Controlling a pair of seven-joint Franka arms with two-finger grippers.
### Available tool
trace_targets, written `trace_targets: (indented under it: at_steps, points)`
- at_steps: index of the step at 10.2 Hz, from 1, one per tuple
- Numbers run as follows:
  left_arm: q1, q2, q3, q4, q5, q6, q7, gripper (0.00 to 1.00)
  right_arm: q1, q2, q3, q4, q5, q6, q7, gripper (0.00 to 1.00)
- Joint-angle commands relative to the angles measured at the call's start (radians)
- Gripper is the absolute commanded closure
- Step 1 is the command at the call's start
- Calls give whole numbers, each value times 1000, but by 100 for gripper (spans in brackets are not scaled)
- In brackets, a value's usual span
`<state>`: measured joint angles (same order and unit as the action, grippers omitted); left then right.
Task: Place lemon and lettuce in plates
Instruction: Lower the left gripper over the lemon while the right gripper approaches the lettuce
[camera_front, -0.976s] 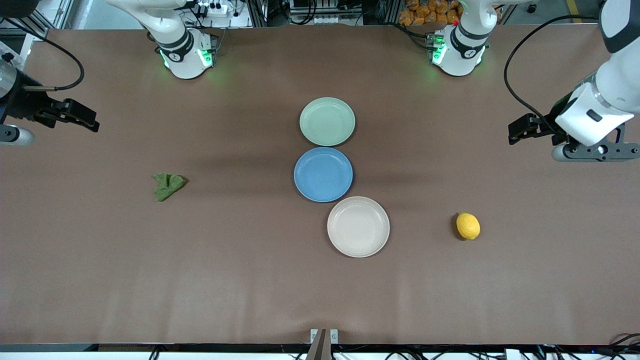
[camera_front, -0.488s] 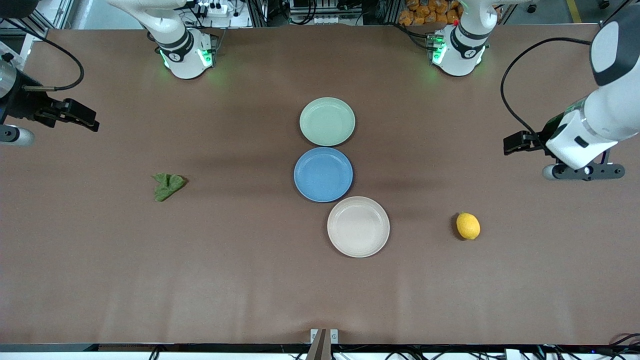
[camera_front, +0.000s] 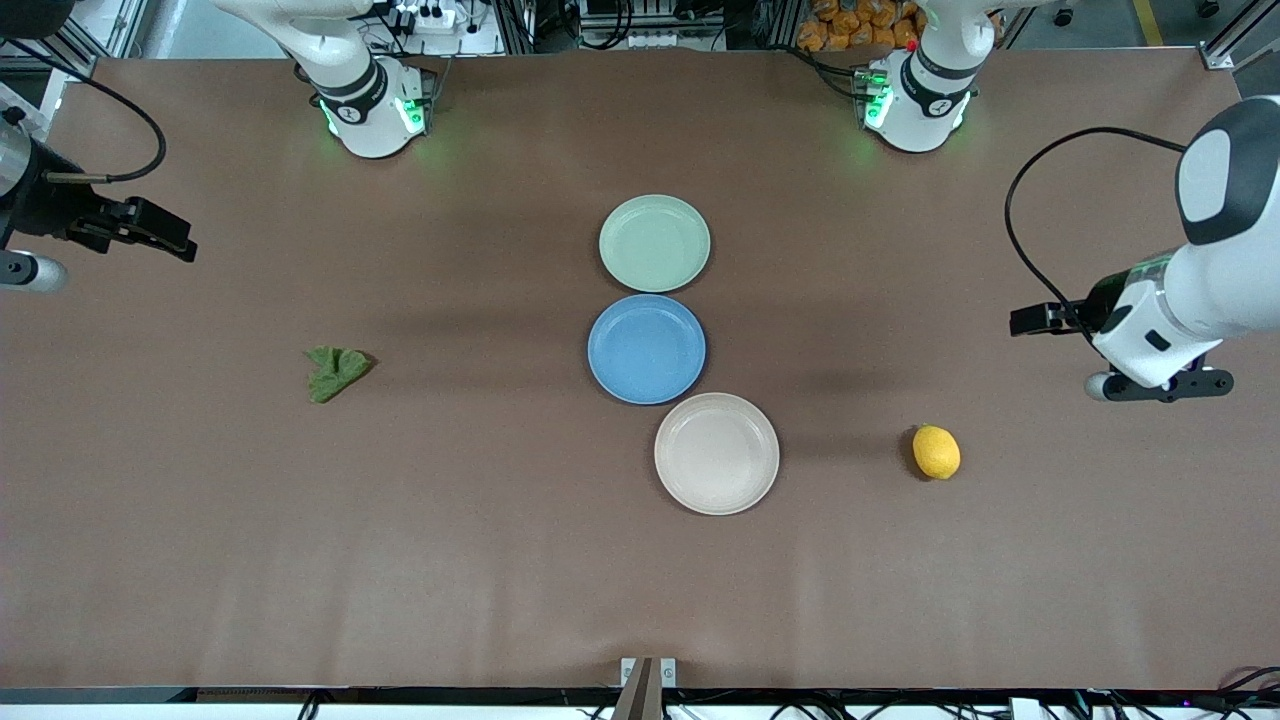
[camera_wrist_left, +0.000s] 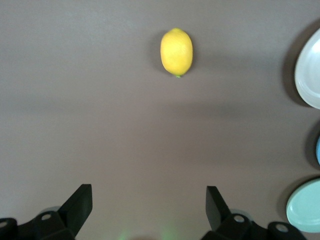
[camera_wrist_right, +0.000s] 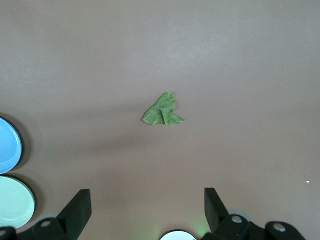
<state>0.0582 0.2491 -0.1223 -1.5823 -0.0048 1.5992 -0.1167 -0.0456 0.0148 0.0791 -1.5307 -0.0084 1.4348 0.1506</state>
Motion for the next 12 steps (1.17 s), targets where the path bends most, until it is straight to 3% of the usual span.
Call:
trace_targets:
  at_steps: [1,8,12]
  points:
    - [3,56,-2,10,60,25,20,0,-17,2,8,7,13,-11,-2,0]
    - [-12,200,-5,5,74,188,69,0,-17,-1,8,-2,13,-20,-2,0]
    - [-38,281,-8,7,62,327,-27,0,-20,2,8,-8,13,-10,-3,0]
